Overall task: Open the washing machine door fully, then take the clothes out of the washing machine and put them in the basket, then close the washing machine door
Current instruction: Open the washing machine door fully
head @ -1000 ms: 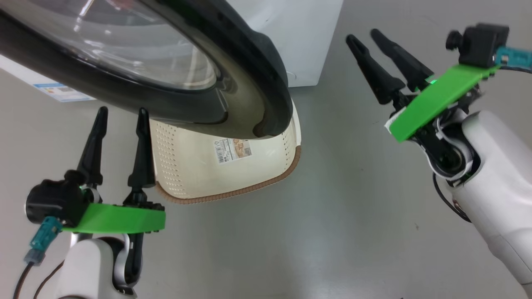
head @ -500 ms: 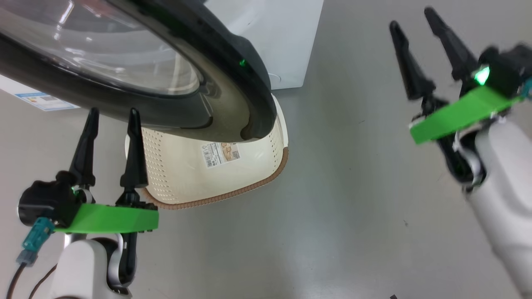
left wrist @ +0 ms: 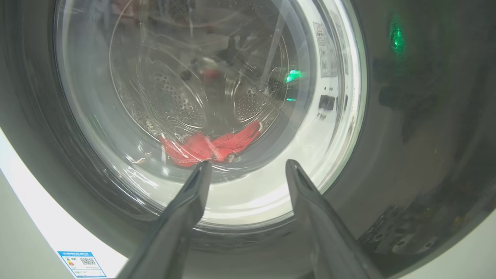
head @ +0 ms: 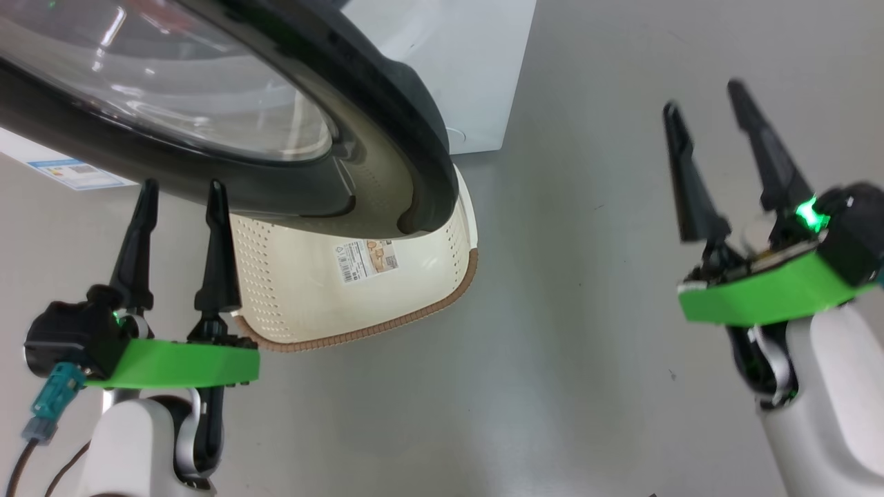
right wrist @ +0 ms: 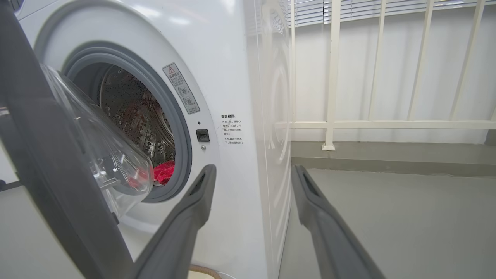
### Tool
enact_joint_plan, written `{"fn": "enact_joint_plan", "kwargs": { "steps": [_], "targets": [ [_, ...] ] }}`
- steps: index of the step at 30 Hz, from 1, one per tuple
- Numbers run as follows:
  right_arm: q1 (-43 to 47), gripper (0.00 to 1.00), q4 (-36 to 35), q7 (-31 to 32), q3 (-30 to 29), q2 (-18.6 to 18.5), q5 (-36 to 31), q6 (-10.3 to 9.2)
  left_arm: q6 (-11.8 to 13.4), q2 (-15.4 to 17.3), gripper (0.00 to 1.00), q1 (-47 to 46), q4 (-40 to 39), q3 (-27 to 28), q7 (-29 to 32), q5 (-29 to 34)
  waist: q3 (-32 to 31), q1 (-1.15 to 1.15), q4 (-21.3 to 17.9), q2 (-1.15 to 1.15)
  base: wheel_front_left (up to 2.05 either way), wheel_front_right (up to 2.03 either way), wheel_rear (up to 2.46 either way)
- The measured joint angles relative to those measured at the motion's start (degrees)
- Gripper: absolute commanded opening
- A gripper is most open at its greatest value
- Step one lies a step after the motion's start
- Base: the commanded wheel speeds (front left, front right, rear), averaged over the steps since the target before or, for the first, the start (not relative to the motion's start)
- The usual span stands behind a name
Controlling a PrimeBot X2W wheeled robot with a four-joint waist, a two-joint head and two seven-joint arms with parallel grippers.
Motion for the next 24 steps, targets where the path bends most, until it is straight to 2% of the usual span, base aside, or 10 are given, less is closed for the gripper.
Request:
{"fn": "enact_joint_plan", "kwargs": {
  "steps": [14, 24],
  "targets": [
    [6.8, 1.00, -2.4, 0.0, -4.7, 2.7, -1.9, 0.00, 0.0, 0.0, 1.00, 0.6, -0.3, -0.1, 0.0, 0.0, -0.5, 0.00, 0.3, 0.00, 0.00, 0.00, 0.00],
    [7.0, 1.00, -2.8, 0.0, -3.2, 2.9, -1.8, 0.00, 0.0, 0.0, 1.00, 1.3, -0.3, -0.5, 0.0, 0.0, -0.2, 0.00, 0.3, 0.00, 0.00, 0.00, 0.00]
  ]
}}
